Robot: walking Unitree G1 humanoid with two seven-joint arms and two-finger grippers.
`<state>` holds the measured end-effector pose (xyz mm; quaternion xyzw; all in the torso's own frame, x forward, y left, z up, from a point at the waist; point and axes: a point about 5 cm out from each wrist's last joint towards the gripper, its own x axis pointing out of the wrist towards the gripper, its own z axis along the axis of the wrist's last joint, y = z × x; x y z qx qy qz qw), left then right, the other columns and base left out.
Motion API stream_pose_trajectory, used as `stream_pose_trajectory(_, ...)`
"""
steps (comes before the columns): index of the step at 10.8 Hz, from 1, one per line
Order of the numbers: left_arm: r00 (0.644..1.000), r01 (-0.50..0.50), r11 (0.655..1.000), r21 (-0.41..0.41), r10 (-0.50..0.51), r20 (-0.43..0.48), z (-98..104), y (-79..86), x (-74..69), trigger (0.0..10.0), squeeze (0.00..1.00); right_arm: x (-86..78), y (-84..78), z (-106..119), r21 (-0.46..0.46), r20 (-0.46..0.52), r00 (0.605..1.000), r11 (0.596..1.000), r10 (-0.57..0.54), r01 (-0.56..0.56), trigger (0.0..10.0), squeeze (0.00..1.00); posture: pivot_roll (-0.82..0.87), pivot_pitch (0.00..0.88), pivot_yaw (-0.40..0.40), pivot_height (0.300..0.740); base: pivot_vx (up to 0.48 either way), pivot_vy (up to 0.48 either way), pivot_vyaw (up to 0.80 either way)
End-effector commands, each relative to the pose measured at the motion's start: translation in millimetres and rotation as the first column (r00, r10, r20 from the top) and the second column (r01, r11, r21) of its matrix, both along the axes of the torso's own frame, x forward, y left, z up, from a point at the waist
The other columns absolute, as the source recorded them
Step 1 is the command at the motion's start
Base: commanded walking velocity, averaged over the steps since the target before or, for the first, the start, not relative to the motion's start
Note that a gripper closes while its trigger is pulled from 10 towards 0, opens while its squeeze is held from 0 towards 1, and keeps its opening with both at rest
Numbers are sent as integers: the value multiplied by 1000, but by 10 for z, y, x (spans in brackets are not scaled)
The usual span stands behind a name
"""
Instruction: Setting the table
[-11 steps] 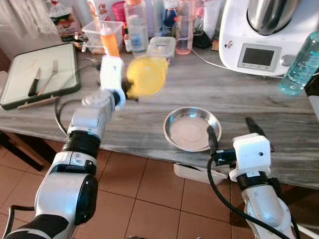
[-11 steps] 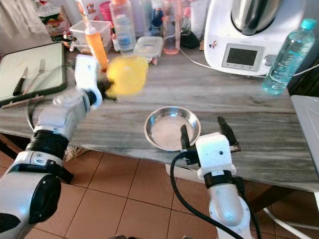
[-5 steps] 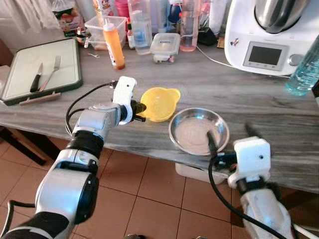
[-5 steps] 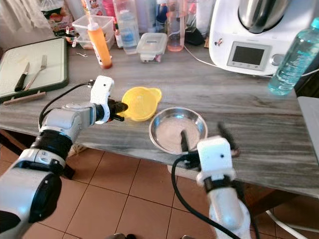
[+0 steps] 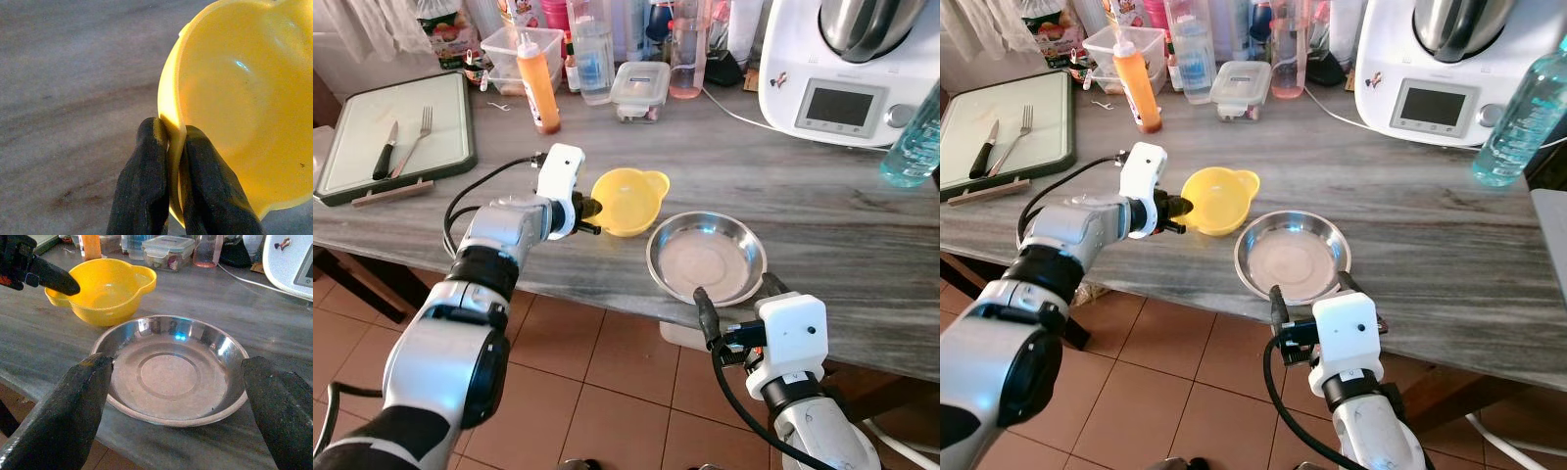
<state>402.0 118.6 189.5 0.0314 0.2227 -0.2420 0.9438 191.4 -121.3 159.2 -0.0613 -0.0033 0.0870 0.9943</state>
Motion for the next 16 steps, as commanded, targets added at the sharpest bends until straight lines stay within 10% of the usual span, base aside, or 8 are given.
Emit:
stream_pose_trajectory(1,1000,-9,999,34,9,-6,20,3,15,10000,0,-24,19,29,4,-1,1000,1000,7,-7,10000,0,-68,135,103,740,0,0,0)
stream_pose_trajectory(6,995,16,999,44,-12,-97,-18,-43,12,10000,0,-60,13,52,-42,-3,1000,999,7,-7,10000,0,-71,139,118,740,0,0,0)
stream_pose_trajectory(7,991,44,998,41,-39,-125,-55,-77,-8,10000,863,-61,13,60,-62,-3,1000,998,10,-10,10000,0,-71,139,118,740,0,0,0)
stream_pose_trajectory(8,990,53,998,42,-47,-135,-70,-84,-17,10000,1000,-66,10,62,-68,-2,1000,998,8,-9,10000,0,-75,141,117,740,0,0,0)
stream_pose_trajectory(16,997,59,996,61,-56,-54,149,-71,55,10000,1000,-34,33,70,-91,11,1000,996,11,-10,10000,0,-69,139,114,740,0,0,0)
